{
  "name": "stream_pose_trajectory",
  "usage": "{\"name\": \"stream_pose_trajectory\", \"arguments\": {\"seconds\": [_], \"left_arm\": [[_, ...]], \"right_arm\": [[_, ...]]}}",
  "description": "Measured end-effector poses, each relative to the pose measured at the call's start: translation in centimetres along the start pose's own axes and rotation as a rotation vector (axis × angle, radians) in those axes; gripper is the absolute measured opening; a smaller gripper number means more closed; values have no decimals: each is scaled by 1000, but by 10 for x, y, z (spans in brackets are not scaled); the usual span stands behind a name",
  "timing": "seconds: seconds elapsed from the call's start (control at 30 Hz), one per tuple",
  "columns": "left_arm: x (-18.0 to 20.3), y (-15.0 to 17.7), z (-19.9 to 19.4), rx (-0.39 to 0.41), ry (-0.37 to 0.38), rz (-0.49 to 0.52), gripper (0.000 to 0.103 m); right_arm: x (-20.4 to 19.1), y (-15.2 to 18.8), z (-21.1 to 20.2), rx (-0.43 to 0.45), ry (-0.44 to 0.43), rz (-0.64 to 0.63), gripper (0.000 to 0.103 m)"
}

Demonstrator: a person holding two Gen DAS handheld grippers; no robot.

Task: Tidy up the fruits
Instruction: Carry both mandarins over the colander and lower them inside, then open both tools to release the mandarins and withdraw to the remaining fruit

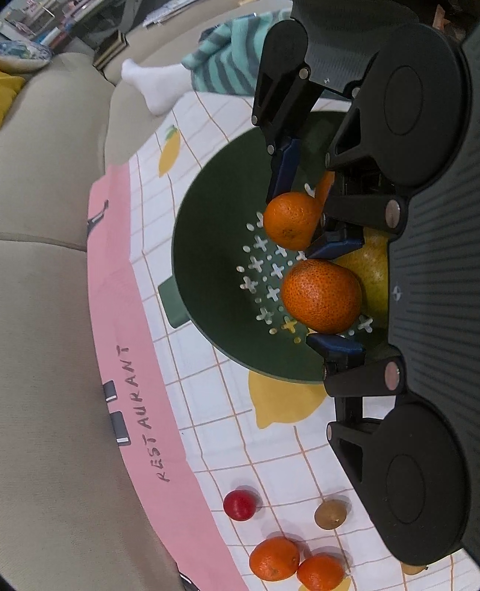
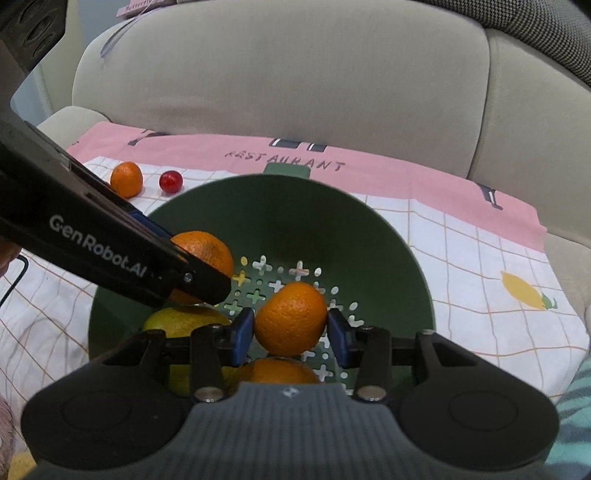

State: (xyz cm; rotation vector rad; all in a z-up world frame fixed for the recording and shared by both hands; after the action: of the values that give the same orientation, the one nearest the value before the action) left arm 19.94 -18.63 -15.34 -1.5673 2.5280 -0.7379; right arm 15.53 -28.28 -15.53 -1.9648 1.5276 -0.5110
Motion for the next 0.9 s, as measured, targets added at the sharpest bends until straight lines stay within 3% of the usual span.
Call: {"name": "stream_pose_trajectory", "arguments": {"seconds": [0.4,0.9], "left_arm": [[5,-2,10,-44,-61,72,49],[6,-1,8,-42,-64,91,51]], "right_arm": [[-3,6,18,-76,-29,-49,41],[-5,3,12,-68,-1,-46,42]]}}
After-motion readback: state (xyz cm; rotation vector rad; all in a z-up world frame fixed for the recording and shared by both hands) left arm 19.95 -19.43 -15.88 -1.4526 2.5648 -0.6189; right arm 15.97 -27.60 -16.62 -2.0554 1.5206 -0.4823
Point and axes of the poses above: each gripper's, at about its wrist camera, not at the fingertips, and z roughly the way its jaws point, x to its right, y to its underside, the point moved 9 cm from there along z, roughly the way its jaws point, and after that the axes turned 4 degrees about x, right-handed, at the moved point
